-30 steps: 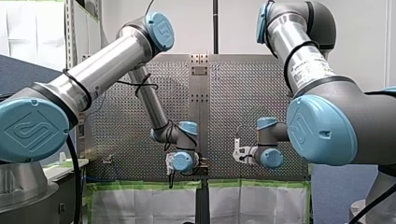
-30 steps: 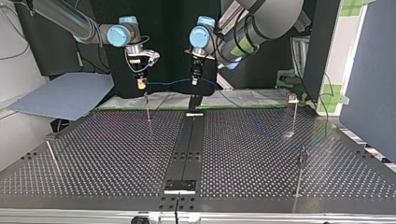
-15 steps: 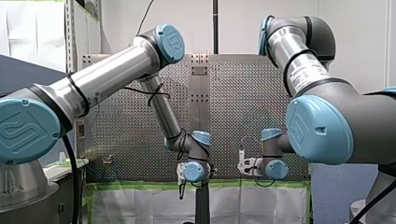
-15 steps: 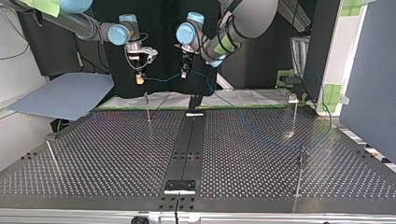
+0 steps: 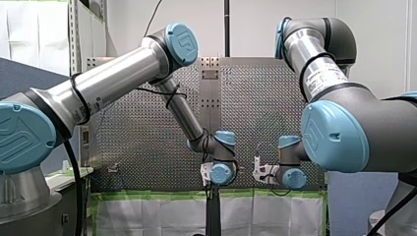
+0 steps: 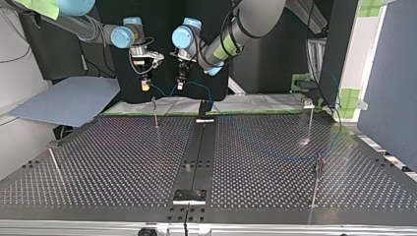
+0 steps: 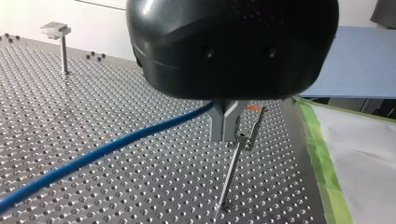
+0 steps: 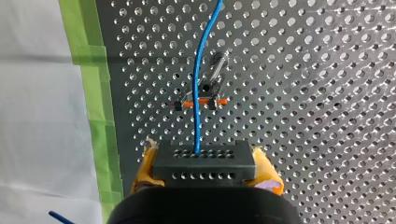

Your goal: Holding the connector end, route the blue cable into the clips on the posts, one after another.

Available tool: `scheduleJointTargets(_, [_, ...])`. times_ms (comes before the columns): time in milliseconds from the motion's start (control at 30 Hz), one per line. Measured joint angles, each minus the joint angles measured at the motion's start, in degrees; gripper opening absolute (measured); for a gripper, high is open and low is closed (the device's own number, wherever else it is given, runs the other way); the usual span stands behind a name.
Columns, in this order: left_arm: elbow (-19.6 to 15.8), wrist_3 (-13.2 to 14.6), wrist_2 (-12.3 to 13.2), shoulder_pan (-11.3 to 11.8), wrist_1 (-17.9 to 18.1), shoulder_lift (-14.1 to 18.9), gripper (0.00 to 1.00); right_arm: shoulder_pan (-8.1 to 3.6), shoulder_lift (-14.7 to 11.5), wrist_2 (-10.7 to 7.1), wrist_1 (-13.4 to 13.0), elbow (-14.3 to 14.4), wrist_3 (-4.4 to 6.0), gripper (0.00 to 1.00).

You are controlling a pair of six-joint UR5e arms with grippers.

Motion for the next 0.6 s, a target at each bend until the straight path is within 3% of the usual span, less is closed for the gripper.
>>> scheduleJointTargets(233, [3.6,-0.1,0.2,-0.9,-2.9,-3.5,0.00,-0.43,0.0,-0.91,0.1,-0.2,-0.25,0.00])
scheduleJointTargets(600, [9.4,-0.4,-1.2,-3.3,-5.1,-7.8,0.00,-2.78,0.1,-1.44,3.5,-0.2,-4.85,0.00])
